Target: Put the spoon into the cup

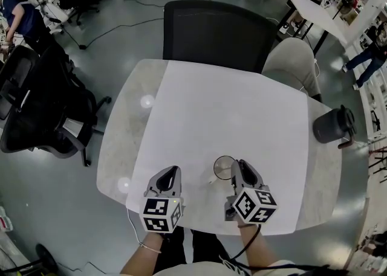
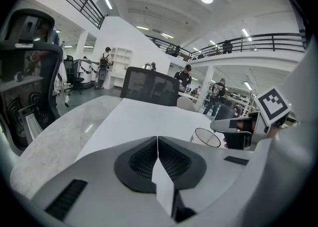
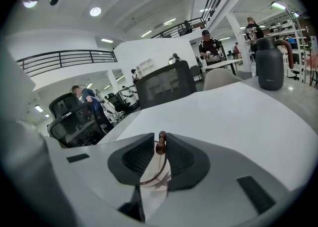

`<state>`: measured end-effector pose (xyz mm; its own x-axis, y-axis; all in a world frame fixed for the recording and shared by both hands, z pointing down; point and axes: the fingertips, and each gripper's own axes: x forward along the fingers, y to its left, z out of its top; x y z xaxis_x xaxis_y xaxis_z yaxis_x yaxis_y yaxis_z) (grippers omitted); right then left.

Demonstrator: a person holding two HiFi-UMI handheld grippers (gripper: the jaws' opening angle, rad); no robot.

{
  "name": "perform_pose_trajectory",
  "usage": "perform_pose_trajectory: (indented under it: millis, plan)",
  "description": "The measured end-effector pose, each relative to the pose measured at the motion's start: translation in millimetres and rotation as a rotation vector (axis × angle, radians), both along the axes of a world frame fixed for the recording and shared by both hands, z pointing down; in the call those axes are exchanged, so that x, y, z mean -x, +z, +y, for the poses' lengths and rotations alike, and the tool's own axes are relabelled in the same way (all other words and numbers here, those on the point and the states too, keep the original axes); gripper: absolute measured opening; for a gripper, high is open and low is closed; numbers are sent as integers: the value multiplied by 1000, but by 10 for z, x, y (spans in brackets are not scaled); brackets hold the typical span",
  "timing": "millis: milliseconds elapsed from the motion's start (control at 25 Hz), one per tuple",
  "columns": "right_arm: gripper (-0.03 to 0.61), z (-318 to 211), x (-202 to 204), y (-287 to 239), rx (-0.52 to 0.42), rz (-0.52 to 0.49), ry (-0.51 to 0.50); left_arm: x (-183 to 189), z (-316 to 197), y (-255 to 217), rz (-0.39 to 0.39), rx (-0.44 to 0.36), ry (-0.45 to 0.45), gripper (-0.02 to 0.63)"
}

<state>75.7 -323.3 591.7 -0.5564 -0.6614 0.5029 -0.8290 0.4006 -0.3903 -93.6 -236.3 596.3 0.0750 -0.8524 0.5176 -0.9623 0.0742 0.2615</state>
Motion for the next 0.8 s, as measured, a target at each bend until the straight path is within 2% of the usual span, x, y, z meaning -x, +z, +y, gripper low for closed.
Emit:
perform_pose_trajectory:
  millis: [520,800]
  plan:
    - [129,3,-143,-121,-14,0,54,45,61,-134,-10,-24,3,21]
    - [129,5,-273,-355,-47,-11,97,34,-25,-361,-16,-68,19,21]
